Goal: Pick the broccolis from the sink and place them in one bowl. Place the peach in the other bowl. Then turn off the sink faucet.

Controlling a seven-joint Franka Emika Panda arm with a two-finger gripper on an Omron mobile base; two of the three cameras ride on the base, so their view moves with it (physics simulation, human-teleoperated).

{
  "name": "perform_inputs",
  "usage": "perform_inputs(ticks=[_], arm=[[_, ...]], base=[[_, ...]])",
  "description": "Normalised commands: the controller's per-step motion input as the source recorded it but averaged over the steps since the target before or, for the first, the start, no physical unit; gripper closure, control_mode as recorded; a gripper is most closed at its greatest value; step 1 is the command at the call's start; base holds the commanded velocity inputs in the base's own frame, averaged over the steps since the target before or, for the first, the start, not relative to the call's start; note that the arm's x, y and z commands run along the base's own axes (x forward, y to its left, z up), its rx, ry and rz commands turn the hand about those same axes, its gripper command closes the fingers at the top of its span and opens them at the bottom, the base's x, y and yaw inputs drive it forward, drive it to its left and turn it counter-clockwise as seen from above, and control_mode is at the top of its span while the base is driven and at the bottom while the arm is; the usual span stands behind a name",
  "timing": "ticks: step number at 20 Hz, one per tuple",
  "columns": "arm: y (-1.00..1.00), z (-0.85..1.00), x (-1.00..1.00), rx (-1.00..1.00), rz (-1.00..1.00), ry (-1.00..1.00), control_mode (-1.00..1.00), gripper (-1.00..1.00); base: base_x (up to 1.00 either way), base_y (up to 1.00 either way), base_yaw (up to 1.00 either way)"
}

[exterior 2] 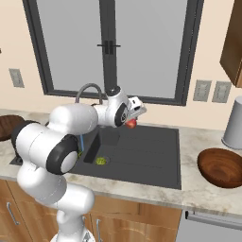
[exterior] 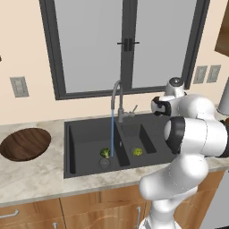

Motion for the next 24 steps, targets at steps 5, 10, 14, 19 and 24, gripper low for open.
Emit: perform_inputs(ticks=[5, 10, 14, 19, 24], arm=[[-0.45, 0.16, -0.06, 0.0, -0.12, 0.0, -1.0, 1.0], [-0.46, 0.05, -0.11, 0.0, -0.11, 0.0, -1.0, 1.0], [-0.47, 0.04, -0.12, 0.02, -0.09, -0.01, -1.0, 1.0], [-0.49, 0.15, -0.13, 0.04, -0.09, -0.03, -1.0, 1.0], [-0.42, 0.12, -0.18, 0.07, -0.07, -0.06, -1.0, 1.0]], base=[[0.0, 0.0, 0.0], [0.0, 0.0, 0.0], [0.0, 0.0, 0.0], [0.0, 0.0, 0.0], [0.0, 0.0, 0.0]])
